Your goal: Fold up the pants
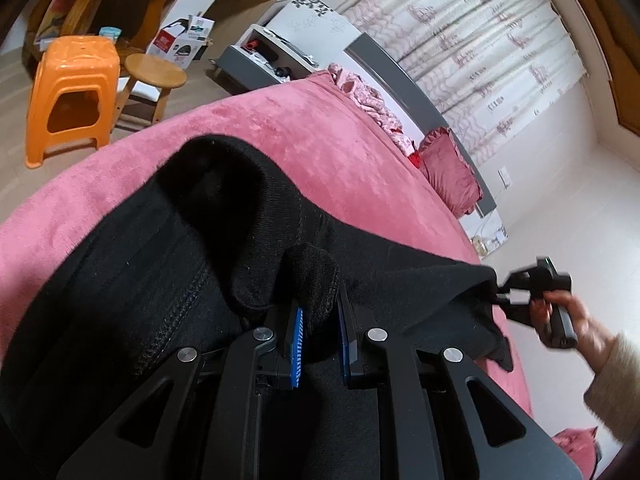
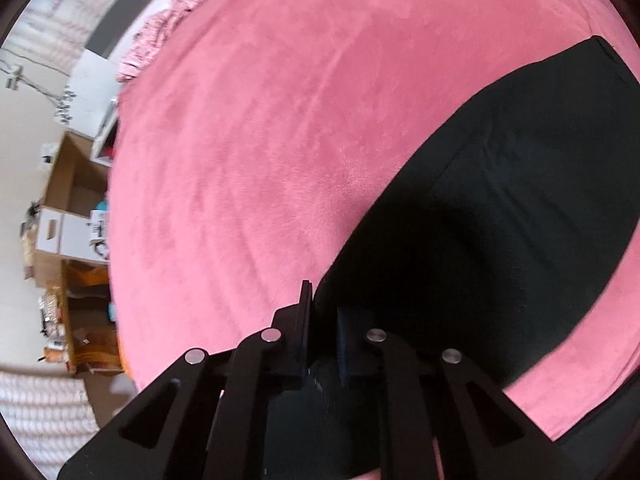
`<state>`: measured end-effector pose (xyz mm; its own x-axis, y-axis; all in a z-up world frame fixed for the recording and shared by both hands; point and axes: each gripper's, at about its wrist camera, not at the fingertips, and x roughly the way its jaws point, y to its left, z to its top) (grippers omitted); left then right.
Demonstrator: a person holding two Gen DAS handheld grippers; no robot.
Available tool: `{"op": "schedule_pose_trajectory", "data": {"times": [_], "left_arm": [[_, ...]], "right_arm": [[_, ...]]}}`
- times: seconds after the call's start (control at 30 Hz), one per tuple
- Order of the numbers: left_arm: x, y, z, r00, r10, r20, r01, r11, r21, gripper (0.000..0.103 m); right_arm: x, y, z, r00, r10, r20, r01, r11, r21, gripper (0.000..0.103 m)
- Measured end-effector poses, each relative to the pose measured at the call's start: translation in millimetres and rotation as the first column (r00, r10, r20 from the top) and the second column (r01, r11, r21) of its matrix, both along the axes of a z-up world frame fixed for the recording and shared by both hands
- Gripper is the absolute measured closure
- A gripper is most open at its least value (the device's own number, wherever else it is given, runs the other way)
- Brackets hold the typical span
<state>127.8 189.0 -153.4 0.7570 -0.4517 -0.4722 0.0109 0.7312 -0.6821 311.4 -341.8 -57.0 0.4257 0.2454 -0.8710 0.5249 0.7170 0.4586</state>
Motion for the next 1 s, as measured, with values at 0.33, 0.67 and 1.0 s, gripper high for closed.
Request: {"op": "schedule_pose_trajectory", "data": {"times": [0.33,0.67,1.0], "left_arm": [[-11,33,81,0.977,0.107,0.187,-0.079,0.986,-0.15,0.09],[-39,57,88,0.978,0.136,0.161,-0.083,0.952,-0.295,0.09],[-77,78,68,0.989,0.129,0.072,-0.108,0.964,-0.241,0.09]], "right_arm": [[-62,-12,40,0.991,0.029,0.127,-0.04,0.996,0.082,0.094],[-149,-9,66,0.956,0.096,0.276,-0.144,0.977,0.158,0.094],[-260,25,21,0.884,0.265,0.384,-0.292,0.956,0.012,0.091]]}}
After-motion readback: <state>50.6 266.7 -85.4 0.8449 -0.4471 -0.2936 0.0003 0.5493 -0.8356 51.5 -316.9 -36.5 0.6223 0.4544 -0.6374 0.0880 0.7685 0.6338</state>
